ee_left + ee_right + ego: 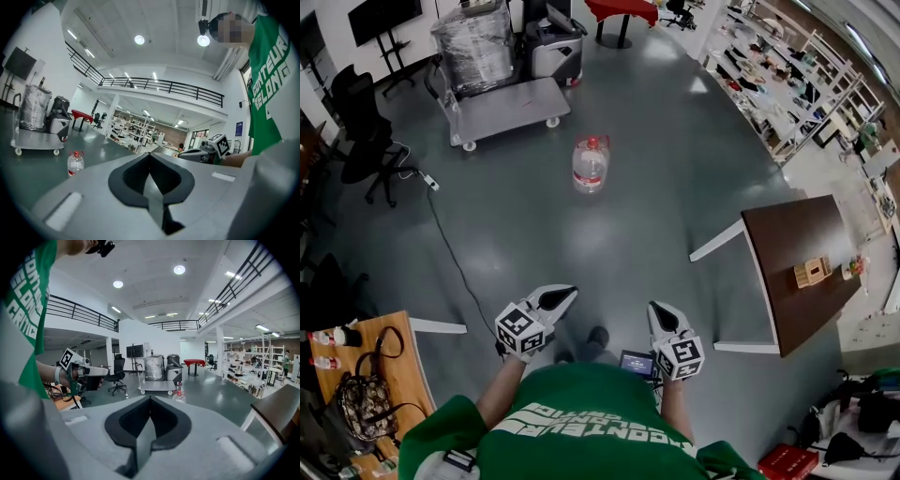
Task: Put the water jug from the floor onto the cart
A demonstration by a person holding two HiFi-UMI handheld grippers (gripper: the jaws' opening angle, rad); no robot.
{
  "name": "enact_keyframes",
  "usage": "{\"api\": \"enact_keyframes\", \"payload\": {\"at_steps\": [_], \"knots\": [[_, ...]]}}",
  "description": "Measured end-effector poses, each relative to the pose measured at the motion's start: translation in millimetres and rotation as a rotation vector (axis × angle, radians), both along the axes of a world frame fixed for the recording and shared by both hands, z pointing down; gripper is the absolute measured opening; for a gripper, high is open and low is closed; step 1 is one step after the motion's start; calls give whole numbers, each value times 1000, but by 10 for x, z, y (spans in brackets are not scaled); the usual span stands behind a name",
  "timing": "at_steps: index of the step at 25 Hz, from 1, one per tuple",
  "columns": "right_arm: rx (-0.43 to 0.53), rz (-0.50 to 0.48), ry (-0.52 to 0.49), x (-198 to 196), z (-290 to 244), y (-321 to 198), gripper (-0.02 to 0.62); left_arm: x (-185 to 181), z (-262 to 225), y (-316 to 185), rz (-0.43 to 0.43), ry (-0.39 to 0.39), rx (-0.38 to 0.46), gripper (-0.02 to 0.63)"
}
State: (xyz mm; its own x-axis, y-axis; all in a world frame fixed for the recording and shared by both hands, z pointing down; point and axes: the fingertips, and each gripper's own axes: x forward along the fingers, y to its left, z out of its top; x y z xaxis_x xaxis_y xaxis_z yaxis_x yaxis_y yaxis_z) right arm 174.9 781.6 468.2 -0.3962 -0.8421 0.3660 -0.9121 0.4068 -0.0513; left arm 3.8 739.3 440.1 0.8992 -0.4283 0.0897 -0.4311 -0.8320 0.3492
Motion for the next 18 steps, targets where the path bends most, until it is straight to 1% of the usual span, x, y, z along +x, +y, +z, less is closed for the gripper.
{"api": "enact_keyframes", "payload": {"at_steps": [5, 11, 18], "knots": [[10, -12, -7, 39, -16, -199, -7, 53, -8, -131, -10, -10, 2, 11], [13, 1, -20, 206, -15, -362, -8, 177, -47, -271, -1, -22, 20, 12], [16, 14, -31, 328, 4, -513, -7, 317, -58, -412, 2, -4, 14, 11]]}}
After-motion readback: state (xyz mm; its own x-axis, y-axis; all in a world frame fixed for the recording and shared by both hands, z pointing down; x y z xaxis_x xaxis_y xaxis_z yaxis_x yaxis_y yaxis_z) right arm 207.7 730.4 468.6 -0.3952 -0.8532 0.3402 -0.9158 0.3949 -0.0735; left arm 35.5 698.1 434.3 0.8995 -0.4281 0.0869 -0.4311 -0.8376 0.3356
